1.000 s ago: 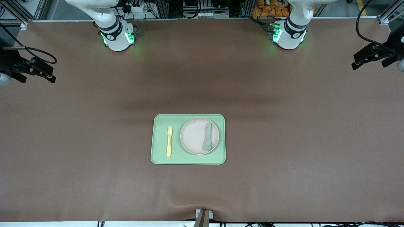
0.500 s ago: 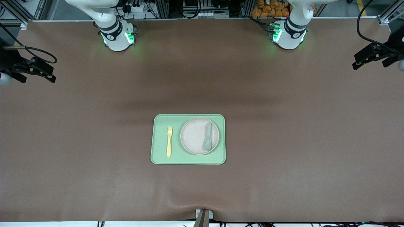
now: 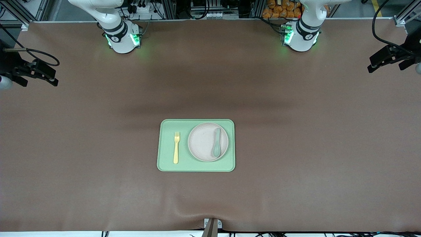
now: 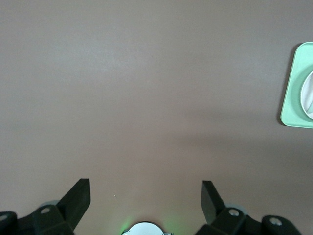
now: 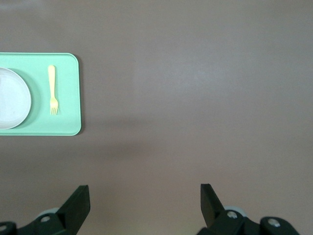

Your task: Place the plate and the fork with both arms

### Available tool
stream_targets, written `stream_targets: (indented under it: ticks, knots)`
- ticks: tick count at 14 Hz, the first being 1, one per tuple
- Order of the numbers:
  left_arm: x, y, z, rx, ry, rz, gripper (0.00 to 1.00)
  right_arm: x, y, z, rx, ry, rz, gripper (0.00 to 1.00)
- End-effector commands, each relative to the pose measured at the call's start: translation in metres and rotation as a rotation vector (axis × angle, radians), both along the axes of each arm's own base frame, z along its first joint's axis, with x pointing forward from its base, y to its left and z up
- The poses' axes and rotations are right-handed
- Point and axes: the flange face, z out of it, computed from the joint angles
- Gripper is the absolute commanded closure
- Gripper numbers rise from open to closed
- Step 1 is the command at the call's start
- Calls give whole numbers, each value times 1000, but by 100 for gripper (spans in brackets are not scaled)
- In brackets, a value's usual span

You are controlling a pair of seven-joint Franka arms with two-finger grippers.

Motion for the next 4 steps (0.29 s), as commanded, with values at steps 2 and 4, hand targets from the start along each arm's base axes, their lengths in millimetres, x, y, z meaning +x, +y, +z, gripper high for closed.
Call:
stream_targets:
  ticks: [2, 4]
  knots:
    - [-6, 0, 8, -12, -15, -22, 0, 2, -2, 4, -1, 0, 11, 0]
    - [-6, -2, 8, -13, -15, -25, 0, 2, -1, 4, 1, 0, 13, 0]
